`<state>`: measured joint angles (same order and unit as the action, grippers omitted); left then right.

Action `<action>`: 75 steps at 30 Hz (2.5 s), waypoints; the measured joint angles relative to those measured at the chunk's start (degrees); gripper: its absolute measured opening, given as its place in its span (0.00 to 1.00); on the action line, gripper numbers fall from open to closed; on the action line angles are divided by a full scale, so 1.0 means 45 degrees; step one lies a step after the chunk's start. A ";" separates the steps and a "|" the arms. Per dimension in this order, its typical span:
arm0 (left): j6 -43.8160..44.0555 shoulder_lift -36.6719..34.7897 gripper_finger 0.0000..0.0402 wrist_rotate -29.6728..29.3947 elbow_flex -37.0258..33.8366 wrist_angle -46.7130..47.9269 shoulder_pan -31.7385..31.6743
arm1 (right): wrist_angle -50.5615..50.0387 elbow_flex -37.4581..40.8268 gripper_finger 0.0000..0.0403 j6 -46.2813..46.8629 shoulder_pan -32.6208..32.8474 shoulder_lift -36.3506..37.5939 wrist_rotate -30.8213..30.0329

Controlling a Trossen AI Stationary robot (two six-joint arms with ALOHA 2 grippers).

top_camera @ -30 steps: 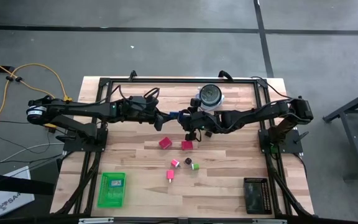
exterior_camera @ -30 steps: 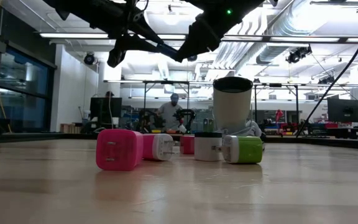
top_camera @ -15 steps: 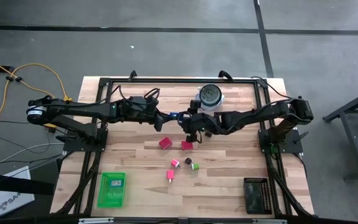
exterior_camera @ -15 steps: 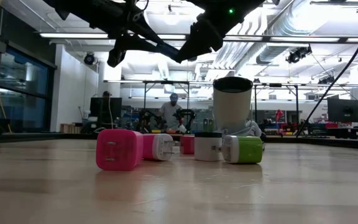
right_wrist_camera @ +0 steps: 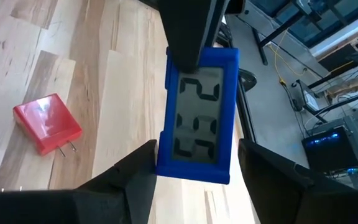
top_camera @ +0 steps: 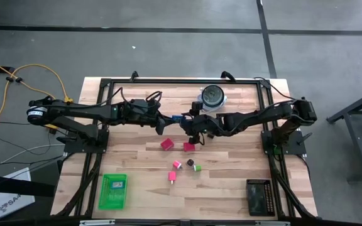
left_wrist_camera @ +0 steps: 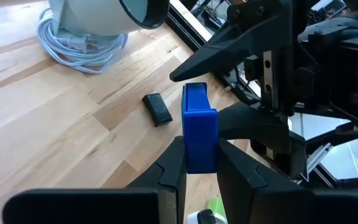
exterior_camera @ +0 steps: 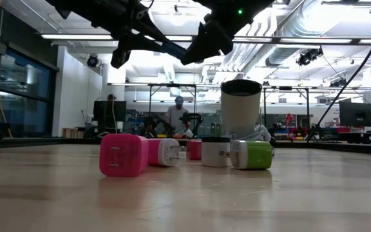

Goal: Pick & Place Office items
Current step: Put the blue digital timer into the green bin

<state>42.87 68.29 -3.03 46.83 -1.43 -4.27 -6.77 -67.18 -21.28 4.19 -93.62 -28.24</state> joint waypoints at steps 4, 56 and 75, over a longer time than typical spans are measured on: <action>-0.0005 -0.0005 0.14 0.0022 0.0000 0.0024 0.0003 | -0.0297 0.0000 0.52 0.0013 -0.0005 0.0000 -0.0045; -0.0189 -0.1093 0.14 0.5994 0.0000 0.4763 0.4607 | -0.7524 0.0000 0.53 0.7832 0.0491 0.0000 0.1918; 0.2179 -0.1088 0.14 0.4340 0.0000 0.5741 0.9003 | -0.3803 0.0000 0.53 0.7728 0.0491 0.0000 0.4083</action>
<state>52.68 63.40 16.50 46.83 24.40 36.24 -23.88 -67.18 13.50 6.39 -93.62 -9.87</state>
